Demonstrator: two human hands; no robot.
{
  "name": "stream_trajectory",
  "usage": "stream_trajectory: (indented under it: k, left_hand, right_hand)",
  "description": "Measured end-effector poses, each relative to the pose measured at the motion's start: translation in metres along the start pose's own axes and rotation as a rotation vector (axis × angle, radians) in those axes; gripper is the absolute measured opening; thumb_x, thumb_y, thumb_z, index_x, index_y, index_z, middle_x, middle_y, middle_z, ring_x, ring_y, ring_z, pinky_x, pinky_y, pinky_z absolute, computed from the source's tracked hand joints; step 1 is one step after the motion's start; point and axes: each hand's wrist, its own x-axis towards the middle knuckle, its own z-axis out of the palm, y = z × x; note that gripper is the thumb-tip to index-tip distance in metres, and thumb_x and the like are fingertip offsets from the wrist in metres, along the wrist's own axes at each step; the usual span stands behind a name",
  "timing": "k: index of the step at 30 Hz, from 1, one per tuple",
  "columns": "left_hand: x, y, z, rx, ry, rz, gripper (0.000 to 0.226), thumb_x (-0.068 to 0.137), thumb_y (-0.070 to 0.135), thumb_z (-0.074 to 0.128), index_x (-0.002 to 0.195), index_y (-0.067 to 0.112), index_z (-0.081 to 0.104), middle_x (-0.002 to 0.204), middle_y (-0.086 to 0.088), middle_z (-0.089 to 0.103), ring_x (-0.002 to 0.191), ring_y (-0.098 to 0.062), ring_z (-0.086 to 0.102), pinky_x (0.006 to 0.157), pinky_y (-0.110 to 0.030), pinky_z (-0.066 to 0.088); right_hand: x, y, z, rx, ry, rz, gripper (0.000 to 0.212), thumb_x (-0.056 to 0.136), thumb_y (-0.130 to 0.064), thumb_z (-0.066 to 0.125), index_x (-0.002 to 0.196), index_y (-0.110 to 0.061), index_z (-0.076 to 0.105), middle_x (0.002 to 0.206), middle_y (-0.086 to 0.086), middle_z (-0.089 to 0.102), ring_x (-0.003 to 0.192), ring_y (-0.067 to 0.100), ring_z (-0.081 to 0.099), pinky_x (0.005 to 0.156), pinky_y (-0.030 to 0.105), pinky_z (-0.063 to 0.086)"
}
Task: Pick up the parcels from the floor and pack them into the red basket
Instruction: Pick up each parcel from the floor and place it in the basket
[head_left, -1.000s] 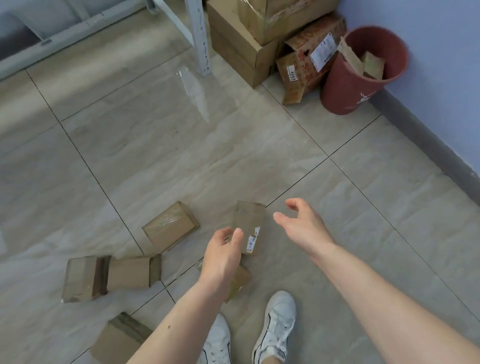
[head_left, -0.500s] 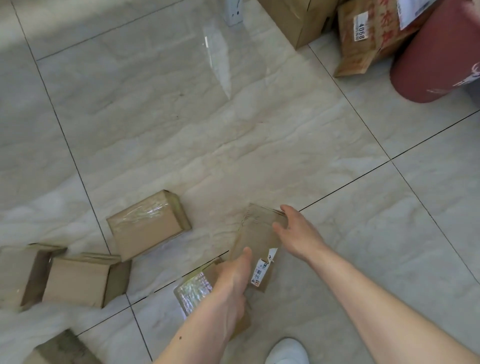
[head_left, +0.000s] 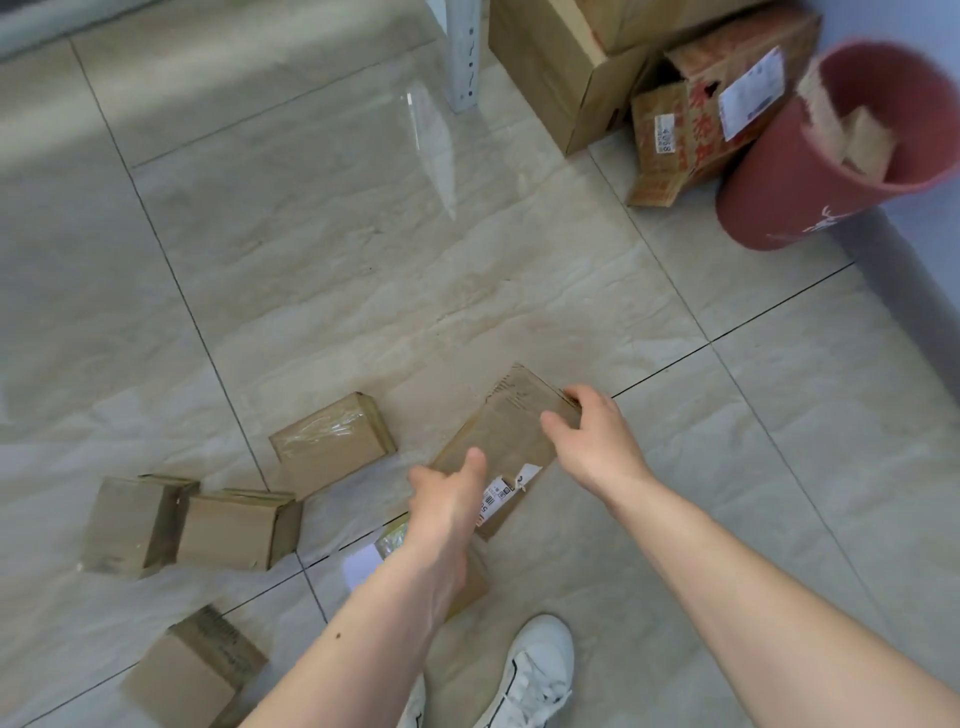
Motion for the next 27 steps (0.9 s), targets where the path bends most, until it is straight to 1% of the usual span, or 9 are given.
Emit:
stream_trajectory:
  k: [4,6,11,14,16,18,20,23,27]
  left_hand:
    - [-0.072,0.037,-0.037,0.021,0.024,0.085,0.087,0.087,0.057,0.053,0.154,0.031,0.003,0.160,-0.007,0.022,0.136,-0.037,0.041,0.110,-0.052,0.036]
    - [-0.105,0.056,-0.058,0.041,0.050,0.176,0.084,0.089,0.054,0.053,0.154,0.030,0.006,0.159,-0.007,0.022,0.135,-0.037,0.042,0.109,-0.053,0.039]
    - [-0.174,0.091,-0.106,0.123,0.130,0.409,0.074,0.091,0.050,0.051,0.152,0.025,0.016,0.151,-0.009,0.026,0.128,-0.033,0.044,0.101,-0.042,0.042]
    - [-0.203,0.096,-0.133,0.168,0.173,0.531,0.077,0.090,0.050,0.052,0.152,0.025,0.013,0.144,-0.009,0.028,0.124,-0.033,0.047,0.104,-0.045,0.042]
    - [-0.217,0.094,-0.149,0.176,0.217,0.574,0.080,0.090,0.050,0.054,0.153,0.024,0.011,0.141,-0.009,0.030,0.124,-0.032,0.048,0.105,-0.045,0.040]
    - [-0.230,0.087,-0.165,0.147,0.244,0.591,0.081,0.091,0.049,0.055,0.153,0.025,0.009,0.139,-0.007,0.029,0.120,-0.031,0.049,0.104,-0.043,0.040]
    - [-0.238,0.074,-0.181,0.107,0.261,0.608,0.082,0.092,0.046,0.056,0.154,0.026,0.007,0.135,-0.005,0.028,0.112,-0.027,0.050,0.099,-0.035,0.039]
    - [-0.249,0.049,-0.208,0.046,0.311,0.625,0.083,0.091,0.040,0.060,0.154,0.026,0.008,0.125,-0.003,0.026,0.105,-0.025,0.047,0.091,-0.027,0.033]
    - [-0.260,0.007,-0.253,-0.034,0.386,0.619,0.084,0.090,0.036,0.062,0.154,0.029,0.008,0.122,-0.002,0.026,0.110,-0.024,0.046,0.091,-0.026,0.032]
  right_hand:
    - [-0.049,-0.063,-0.044,-0.029,0.037,-0.048,0.054,0.097,-0.035,0.051,0.146,-0.017,0.040,0.147,0.003,0.039,0.131,0.026,0.047,0.107,0.035,0.037]
    - [-0.072,-0.094,-0.061,-0.035,0.045,-0.068,0.058,0.097,-0.041,0.049,0.149,-0.018,0.037,0.148,0.002,0.035,0.131,0.029,0.046,0.109,0.037,0.037]
    - [-0.122,-0.157,-0.087,0.022,0.103,-0.115,0.057,0.092,-0.049,0.054,0.142,-0.023,0.046,0.138,0.002,0.038,0.128,0.029,0.046,0.109,0.038,0.038]
    - [-0.149,-0.186,-0.090,0.050,0.150,-0.155,0.054,0.089,-0.047,0.060,0.135,-0.023,0.047,0.138,0.006,0.037,0.132,0.030,0.039,0.113,0.037,0.032]
    - [-0.164,-0.200,-0.086,0.079,0.147,-0.188,0.051,0.087,-0.047,0.061,0.129,-0.021,0.048,0.138,0.006,0.043,0.130,0.028,0.042,0.110,0.039,0.035]
    - [-0.180,-0.211,-0.080,0.112,0.116,-0.215,0.051,0.087,-0.048,0.061,0.126,-0.019,0.046,0.131,0.004,0.054,0.120,0.025,0.052,0.100,0.040,0.044]
    - [-0.198,-0.218,-0.070,0.122,0.082,-0.237,0.052,0.088,-0.048,0.061,0.126,-0.017,0.043,0.122,0.004,0.061,0.111,0.024,0.058,0.093,0.038,0.048]
    - [-0.228,-0.225,-0.050,0.116,0.059,-0.289,0.050,0.088,-0.046,0.062,0.123,-0.014,0.044,0.120,0.005,0.062,0.110,0.025,0.058,0.094,0.040,0.048]
    - [-0.271,-0.235,-0.012,0.074,0.002,-0.334,0.052,0.088,-0.048,0.062,0.121,-0.013,0.045,0.118,0.006,0.062,0.110,0.026,0.058,0.094,0.042,0.048]
